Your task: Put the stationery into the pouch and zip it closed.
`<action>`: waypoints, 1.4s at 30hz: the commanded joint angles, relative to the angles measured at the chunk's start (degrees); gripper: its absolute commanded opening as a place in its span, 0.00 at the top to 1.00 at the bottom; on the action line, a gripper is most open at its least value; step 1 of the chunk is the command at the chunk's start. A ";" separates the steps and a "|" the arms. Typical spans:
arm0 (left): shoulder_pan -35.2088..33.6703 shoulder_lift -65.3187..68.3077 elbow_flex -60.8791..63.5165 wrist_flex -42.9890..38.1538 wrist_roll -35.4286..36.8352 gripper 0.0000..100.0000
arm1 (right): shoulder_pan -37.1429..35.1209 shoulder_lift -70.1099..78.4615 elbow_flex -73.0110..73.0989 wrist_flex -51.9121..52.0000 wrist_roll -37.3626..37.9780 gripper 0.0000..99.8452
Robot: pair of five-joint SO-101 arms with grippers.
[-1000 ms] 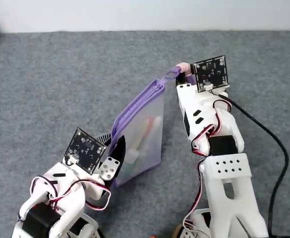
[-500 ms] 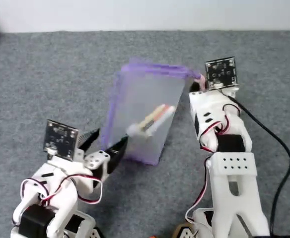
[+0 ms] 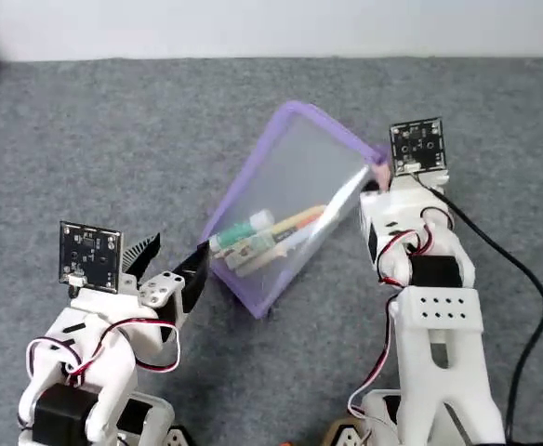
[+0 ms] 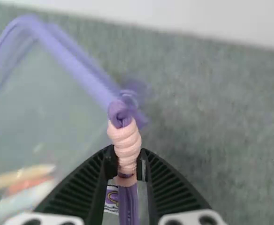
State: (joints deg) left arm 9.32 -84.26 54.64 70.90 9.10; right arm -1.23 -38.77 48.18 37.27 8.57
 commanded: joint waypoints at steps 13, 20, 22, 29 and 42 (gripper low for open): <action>-0.44 -0.18 -1.01 -0.09 0.79 0.89 | 1.63 -22.90 -0.44 22.11 -0.18 0.73; -0.44 -0.18 4.70 -0.18 0.79 0.96 | 1.63 -31.96 -0.26 30.29 -0.18 0.87; -0.44 -0.18 6.46 -0.26 0.70 0.99 | 1.63 -34.68 1.58 31.34 -0.18 0.97; -0.35 -0.18 13.14 -2.64 0.70 0.99 | 1.71 -49.19 16.97 32.75 -0.18 0.99; -0.35 -0.18 27.03 -9.93 0.53 0.99 | 1.36 -64.40 37.89 33.19 0.00 0.99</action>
State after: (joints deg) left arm 9.05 -83.74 81.36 62.37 9.54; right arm -0.09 -102.59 85.01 70.07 8.48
